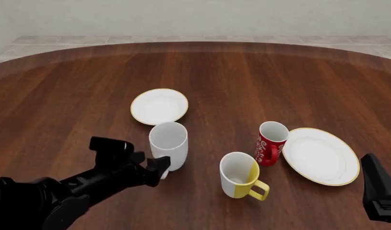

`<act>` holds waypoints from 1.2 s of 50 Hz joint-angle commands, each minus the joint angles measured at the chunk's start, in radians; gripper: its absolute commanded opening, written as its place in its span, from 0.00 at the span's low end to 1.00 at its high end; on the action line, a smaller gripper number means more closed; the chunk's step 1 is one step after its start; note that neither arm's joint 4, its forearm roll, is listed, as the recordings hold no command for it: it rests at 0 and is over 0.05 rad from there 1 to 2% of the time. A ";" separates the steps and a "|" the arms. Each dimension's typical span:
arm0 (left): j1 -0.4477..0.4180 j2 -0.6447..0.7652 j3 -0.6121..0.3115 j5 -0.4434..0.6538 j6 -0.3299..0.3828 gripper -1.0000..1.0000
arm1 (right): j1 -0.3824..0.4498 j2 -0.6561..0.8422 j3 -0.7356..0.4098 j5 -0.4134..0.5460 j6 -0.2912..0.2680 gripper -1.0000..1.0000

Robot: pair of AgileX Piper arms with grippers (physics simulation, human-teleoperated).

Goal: Put the white mug on the left plate.

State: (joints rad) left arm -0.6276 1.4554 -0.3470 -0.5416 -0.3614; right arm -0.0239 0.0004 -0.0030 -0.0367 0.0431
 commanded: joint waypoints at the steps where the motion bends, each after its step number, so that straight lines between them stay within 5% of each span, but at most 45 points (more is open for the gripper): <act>1: -0.008 0.042 -0.003 -0.023 -0.015 1.00 | -0.002 0.000 0.000 -0.001 0.001 1.00; 60: -0.019 0.136 -0.011 -0.075 -0.024 1.00 | -0.009 0.000 0.000 -0.009 0.010 1.00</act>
State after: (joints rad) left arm -0.6459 1.5832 -0.3515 -0.6154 -0.3868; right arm -0.0314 0.0003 -0.0026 -0.0442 0.0523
